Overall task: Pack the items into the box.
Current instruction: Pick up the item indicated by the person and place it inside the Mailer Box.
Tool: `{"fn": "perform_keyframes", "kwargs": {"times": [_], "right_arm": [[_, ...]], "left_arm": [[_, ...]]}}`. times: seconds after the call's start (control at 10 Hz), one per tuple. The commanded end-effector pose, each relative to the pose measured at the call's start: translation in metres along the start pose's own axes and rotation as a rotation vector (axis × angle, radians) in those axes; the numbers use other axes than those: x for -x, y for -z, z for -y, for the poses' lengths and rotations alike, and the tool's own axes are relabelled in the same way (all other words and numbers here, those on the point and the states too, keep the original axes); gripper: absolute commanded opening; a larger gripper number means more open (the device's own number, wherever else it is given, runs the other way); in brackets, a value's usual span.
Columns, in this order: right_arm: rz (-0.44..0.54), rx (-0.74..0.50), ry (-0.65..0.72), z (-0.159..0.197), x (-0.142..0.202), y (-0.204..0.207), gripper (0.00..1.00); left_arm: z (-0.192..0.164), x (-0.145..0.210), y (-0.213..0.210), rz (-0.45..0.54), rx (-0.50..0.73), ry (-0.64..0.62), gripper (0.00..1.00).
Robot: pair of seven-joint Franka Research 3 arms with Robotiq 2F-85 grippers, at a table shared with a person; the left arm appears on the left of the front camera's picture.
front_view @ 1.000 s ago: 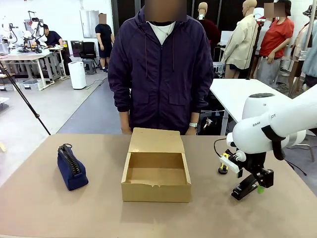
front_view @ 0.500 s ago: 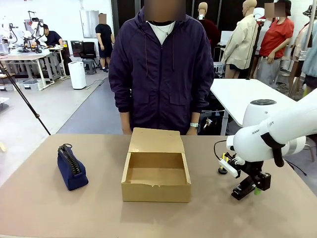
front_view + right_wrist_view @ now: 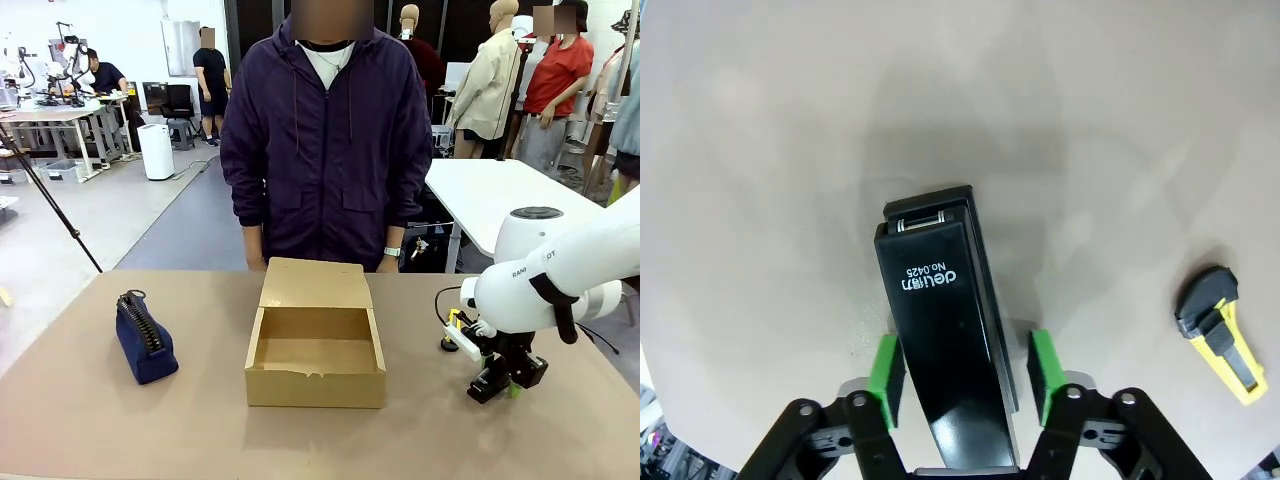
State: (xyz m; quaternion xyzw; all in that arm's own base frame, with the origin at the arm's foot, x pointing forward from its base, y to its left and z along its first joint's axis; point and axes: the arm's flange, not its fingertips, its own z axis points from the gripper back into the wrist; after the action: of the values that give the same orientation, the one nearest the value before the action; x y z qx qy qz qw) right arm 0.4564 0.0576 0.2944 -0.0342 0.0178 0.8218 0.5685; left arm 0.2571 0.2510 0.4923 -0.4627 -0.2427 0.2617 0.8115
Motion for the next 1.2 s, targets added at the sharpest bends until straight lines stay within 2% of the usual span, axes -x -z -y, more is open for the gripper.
{"fn": "perform_keyframes", "kwargs": {"times": [0.0,0.4,0.7,1.1], "right_arm": [[0.021,0.013,0.035,-0.001,-0.003,0.003,0.0],[0.029,0.004,0.046,0.002,-0.004,0.004,0.0],[0.047,-0.033,0.113,0.002,-0.002,-0.012,0.0],[-0.089,-0.108,0.319,-0.006,0.015,-0.131,0.0]], "left_arm": [[-0.001,-0.001,-0.001,0.005,0.021,0.015,1.0],[-0.001,-0.001,-0.001,0.005,0.021,0.015,1.0],[-0.001,-0.001,-0.001,0.005,0.021,0.015,1.0],[-0.001,-0.001,-0.001,0.005,0.021,0.015,1.0]]}}
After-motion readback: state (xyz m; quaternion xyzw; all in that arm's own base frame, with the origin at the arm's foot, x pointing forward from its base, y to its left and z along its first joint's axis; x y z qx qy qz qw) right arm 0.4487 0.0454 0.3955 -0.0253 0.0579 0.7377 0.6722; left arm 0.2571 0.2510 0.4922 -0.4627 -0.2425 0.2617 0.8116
